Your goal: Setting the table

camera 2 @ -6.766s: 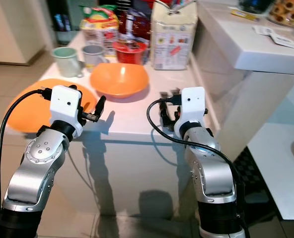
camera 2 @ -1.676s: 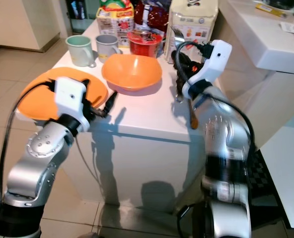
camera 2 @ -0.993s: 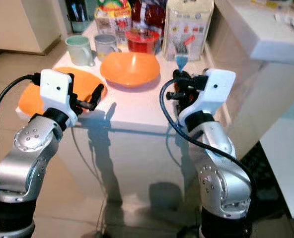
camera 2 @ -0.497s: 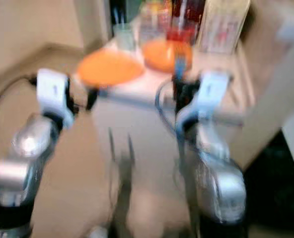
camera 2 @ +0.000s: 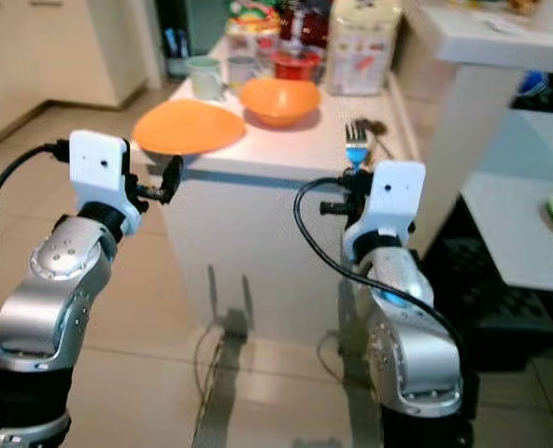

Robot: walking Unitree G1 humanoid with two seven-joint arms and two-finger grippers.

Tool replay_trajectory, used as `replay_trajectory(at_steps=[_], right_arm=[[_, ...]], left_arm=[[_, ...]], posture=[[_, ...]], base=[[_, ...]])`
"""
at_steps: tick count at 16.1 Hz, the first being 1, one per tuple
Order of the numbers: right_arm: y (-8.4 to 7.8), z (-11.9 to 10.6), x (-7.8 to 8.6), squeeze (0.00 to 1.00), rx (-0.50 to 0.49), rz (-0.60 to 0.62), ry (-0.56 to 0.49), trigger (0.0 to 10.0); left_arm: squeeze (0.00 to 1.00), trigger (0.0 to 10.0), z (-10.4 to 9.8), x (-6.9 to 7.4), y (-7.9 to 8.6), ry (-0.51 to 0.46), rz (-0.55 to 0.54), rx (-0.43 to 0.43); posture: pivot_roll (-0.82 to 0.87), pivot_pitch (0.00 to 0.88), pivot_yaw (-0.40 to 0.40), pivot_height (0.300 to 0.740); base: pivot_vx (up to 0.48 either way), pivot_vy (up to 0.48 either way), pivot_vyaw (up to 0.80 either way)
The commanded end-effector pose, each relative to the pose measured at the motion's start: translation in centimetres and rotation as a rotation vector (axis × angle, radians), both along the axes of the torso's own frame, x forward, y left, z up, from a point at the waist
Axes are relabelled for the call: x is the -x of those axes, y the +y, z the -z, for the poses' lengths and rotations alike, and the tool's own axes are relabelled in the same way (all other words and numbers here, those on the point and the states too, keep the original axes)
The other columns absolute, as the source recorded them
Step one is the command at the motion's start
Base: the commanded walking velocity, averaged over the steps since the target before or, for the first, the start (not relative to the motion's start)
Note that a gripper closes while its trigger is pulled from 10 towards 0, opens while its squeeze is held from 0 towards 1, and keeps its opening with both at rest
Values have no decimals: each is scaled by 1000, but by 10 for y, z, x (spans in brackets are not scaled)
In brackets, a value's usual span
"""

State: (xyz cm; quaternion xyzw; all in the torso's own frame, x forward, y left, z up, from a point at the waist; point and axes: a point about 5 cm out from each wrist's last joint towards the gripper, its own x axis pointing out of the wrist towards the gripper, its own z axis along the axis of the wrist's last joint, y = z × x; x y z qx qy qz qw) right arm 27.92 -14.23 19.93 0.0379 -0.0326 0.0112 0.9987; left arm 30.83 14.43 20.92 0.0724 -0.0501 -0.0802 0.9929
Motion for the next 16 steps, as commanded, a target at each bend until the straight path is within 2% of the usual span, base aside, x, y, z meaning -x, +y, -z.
replay_trajectory(at_steps=[1,8,16], right_arm=[[-3,-3,0,0,-11,13,-8,10000],[-10,-4,-1,0,0,32,-26,10000],[-15,-3,-5,0,4,60,-15,10000]], left_arm=[[0,10000,-3,-2,-3,-14,5,-13],[0,10000,-3,-4,-12,-19,40,-10],[0,10000,-4,-5,-11,-26,37,-24]], posture=[[-13,0,13,740],[-30,0,25,740],[-27,0,24,740]], base=[[0,-416,0],[0,-416,0],[0,-416,0]])
